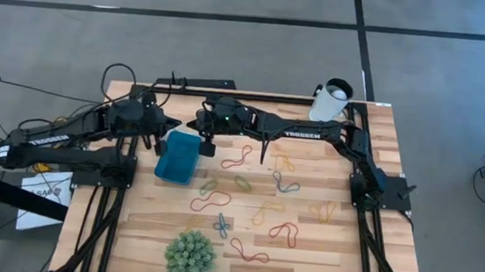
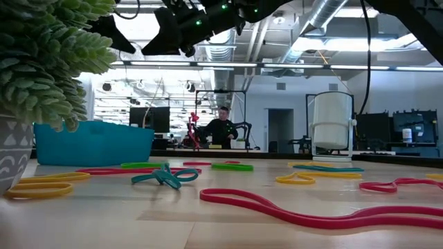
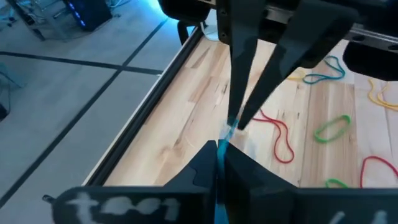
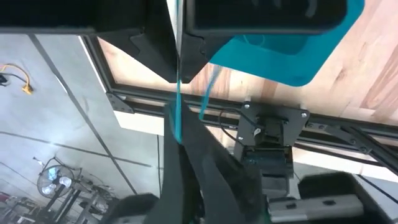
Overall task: Pick and place items into bin
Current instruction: Put the blue rubber band into the blue bin
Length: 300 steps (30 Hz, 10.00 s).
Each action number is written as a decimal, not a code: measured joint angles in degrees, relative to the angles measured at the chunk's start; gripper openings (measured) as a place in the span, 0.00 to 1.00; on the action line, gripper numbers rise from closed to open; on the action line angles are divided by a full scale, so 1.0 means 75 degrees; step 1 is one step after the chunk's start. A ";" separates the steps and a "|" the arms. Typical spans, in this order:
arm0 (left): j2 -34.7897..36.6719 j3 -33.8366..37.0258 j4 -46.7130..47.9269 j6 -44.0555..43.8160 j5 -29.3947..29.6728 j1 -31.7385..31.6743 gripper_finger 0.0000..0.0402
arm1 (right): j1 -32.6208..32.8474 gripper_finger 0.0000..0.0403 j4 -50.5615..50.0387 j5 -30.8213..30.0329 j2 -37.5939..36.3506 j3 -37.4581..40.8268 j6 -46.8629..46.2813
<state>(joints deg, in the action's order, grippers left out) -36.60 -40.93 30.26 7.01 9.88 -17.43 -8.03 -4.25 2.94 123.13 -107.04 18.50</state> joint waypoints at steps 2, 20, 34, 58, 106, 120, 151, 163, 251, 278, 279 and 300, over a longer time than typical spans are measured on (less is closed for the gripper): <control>0.0182 0.0000 0.0155 -0.0059 0.0066 0.0000 0.00 | 0.0015 0.09 0.0000 0.0000 0.0000 -0.0003 0.0000; -0.0370 0.0630 0.0782 -0.1664 -0.0057 0.0000 0.00 | 0.0641 0.27 -0.0378 -0.0003 -0.0003 0.0000 -0.0668; -0.1774 0.2054 -0.0450 -0.2481 0.0198 0.0000 0.00 | 0.0827 0.27 -0.0632 -0.0233 -0.0035 0.0000 -0.0609; -0.3282 0.2448 -0.1965 -0.2234 0.0185 0.0000 0.20 | 0.0702 0.27 -0.1011 -0.0207 -0.0032 -0.0001 -0.0421; 0.2777 0.2715 -0.2314 -0.1433 -0.1362 0.0088 0.32 | 0.1824 0.27 -0.0777 -0.0153 -0.7470 0.9361 -0.5381; 0.2882 0.4162 -0.3191 -0.3144 -0.1298 0.0087 0.32 | 0.2152 0.27 -0.0943 -0.0284 -0.6233 0.9460 -0.6889; 0.2882 0.4170 -0.3099 -0.3271 -0.0596 0.0085 0.32 | 0.1968 0.27 -0.1650 -0.1182 -0.5004 0.9454 -0.5999; 0.2882 0.4169 -0.3101 -0.3308 -0.0559 0.0085 0.32 | 0.2218 0.27 -0.1247 -0.1430 -0.5004 0.9454 -0.6000; 0.2885 0.4047 -0.2923 -0.2498 0.4133 0.0082 0.32 | 0.0193 0.00 0.3456 0.0161 0.2164 0.0417 -0.1922; 0.2888 0.3692 -0.1924 -0.2702 0.4349 0.0082 0.32 | -0.0076 0.23 0.1416 -0.0169 0.2381 0.0181 -0.1802; 0.2885 0.3692 -0.1924 -0.2704 0.4349 0.0082 0.32 | -0.0076 0.25 0.1424 -0.0169 0.2381 0.0180 -0.1801; 0.2885 0.3692 -0.2206 -0.3153 0.2231 0.0083 0.32 | -0.0079 0.37 -0.3987 -0.0178 -0.0240 -0.1017 -0.0852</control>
<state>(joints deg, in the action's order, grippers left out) -14.96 -13.24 13.72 -16.64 26.62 -16.81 -8.63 -34.16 1.61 121.33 -114.67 12.11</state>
